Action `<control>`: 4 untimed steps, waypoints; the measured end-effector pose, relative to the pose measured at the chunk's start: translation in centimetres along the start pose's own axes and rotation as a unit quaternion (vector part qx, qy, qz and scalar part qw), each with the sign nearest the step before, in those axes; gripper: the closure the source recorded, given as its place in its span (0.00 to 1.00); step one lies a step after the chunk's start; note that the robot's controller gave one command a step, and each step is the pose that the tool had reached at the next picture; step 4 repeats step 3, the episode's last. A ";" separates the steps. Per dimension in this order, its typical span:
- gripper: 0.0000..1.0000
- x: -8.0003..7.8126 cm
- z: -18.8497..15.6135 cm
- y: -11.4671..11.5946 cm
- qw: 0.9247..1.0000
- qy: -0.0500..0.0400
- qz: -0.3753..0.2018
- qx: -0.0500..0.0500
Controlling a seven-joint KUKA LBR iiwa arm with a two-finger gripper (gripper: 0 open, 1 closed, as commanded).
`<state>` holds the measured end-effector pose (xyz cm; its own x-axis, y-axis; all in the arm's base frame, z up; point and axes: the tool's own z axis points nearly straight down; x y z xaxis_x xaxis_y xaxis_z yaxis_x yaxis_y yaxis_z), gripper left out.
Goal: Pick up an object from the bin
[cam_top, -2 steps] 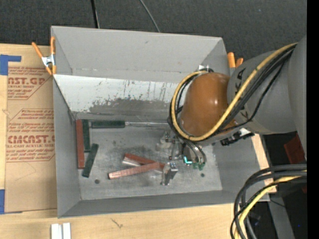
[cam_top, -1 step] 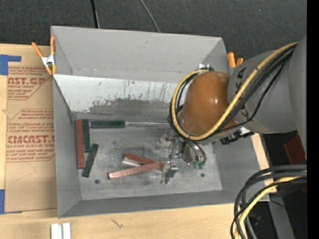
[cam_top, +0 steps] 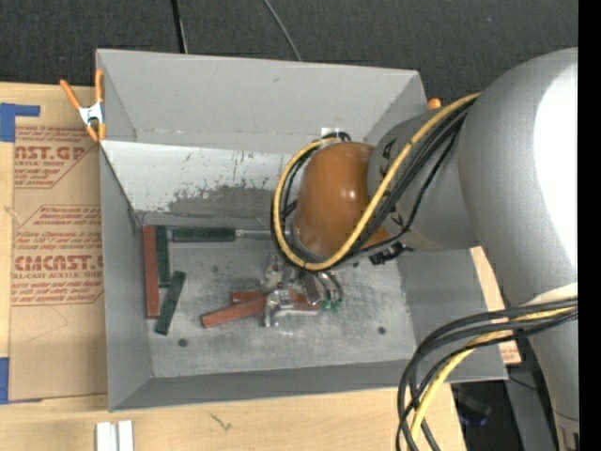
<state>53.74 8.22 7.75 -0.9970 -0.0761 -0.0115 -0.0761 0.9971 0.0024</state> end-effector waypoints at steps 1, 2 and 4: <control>1.00 0.0 0.0 0.0 1.000 0.000 0.000 0.000; 1.00 -0.2 -13.2 -1.7 1.000 0.004 -0.006 0.001; 1.00 -0.2 -13.2 -1.7 1.000 0.005 -0.007 0.001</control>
Offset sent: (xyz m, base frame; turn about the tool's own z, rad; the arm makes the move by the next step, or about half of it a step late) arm 0.0016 -0.0174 0.1324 -0.0129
